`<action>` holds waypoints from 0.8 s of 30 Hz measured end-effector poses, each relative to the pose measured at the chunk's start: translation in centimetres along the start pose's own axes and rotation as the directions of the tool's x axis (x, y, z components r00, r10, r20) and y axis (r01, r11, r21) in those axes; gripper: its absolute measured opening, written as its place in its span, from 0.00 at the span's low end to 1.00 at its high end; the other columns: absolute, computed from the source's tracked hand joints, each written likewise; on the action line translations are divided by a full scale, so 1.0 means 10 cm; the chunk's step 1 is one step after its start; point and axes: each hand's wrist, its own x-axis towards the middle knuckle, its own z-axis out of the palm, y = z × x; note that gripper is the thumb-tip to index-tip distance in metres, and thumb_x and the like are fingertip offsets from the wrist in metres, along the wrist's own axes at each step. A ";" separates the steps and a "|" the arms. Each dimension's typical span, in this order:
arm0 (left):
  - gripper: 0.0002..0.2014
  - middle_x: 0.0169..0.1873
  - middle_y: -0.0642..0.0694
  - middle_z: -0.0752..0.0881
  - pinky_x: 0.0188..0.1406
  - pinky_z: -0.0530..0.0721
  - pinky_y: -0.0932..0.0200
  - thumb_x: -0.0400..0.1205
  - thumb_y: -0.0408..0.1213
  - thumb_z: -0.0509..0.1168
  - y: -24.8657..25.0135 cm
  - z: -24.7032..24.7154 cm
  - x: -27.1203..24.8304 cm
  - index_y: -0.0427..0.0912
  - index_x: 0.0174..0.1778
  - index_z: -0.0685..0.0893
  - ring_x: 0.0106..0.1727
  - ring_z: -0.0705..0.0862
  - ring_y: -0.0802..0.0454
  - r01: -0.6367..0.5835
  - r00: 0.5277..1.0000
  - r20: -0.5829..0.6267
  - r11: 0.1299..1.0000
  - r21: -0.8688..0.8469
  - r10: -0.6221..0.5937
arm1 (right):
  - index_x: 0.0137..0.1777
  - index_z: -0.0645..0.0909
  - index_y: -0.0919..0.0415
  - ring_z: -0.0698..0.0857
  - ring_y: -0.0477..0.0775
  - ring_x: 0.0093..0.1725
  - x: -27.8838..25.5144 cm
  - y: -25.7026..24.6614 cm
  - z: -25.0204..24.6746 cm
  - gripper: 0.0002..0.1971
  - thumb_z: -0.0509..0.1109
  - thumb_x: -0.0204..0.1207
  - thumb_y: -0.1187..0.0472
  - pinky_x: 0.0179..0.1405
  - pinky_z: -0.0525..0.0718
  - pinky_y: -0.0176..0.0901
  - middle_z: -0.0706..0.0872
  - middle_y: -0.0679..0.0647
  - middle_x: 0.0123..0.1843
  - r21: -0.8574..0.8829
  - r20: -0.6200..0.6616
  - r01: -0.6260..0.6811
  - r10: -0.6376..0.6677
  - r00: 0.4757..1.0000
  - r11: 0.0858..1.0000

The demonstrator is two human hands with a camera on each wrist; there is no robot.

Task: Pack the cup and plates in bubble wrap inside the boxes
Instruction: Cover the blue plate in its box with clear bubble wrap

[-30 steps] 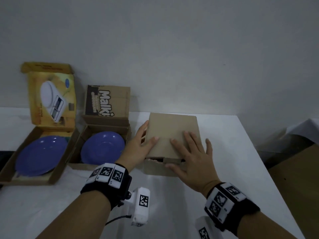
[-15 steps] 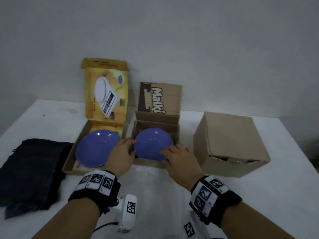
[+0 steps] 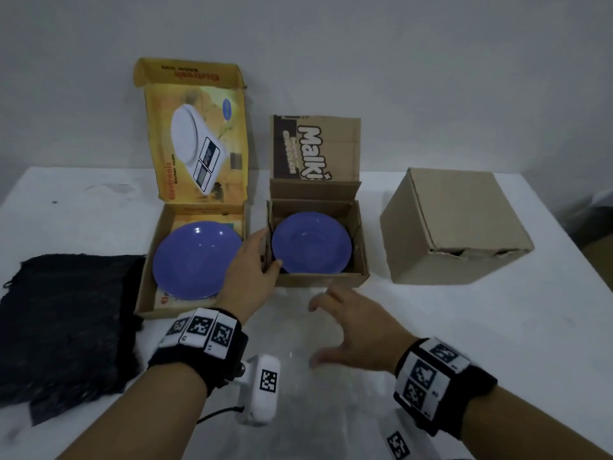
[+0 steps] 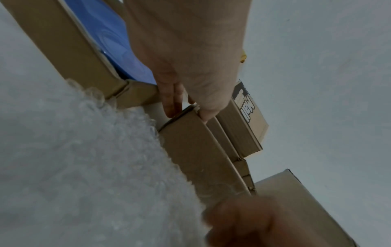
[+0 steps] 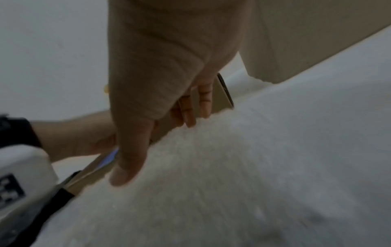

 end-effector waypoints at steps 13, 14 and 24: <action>0.26 0.71 0.50 0.77 0.59 0.78 0.54 0.82 0.38 0.63 -0.03 0.01 0.01 0.54 0.76 0.66 0.66 0.80 0.47 0.016 1.000 -0.001 1.000 -0.001 -0.016 | 0.36 0.67 0.46 0.76 0.46 0.26 -0.02 0.21 -0.18 0.19 0.61 0.71 0.75 0.29 0.81 0.46 0.74 0.46 0.28 0.424 -0.273 -0.148 0.282 0.920 0.894; 0.25 0.71 0.50 0.77 0.60 0.78 0.54 0.82 0.38 0.64 -0.04 0.00 0.02 0.54 0.76 0.66 0.66 0.80 0.47 0.021 1.000 0.002 1.000 -0.004 -0.021 | 0.37 0.70 0.47 0.75 0.45 0.24 0.00 0.22 -0.21 0.19 0.58 0.71 0.76 0.24 0.79 0.41 0.75 0.46 0.29 0.486 -0.307 -0.145 0.324 0.895 0.862; 0.25 0.71 0.50 0.76 0.58 0.75 0.58 0.82 0.38 0.65 -0.02 0.00 0.02 0.54 0.75 0.67 0.68 0.78 0.48 0.051 0.999 0.008 0.999 0.000 -0.051 | 0.64 0.70 0.45 0.71 0.46 0.56 0.11 0.07 -0.22 0.40 0.78 0.54 0.31 0.57 0.76 0.38 0.63 0.45 0.59 0.183 -0.027 -0.141 0.148 0.989 0.973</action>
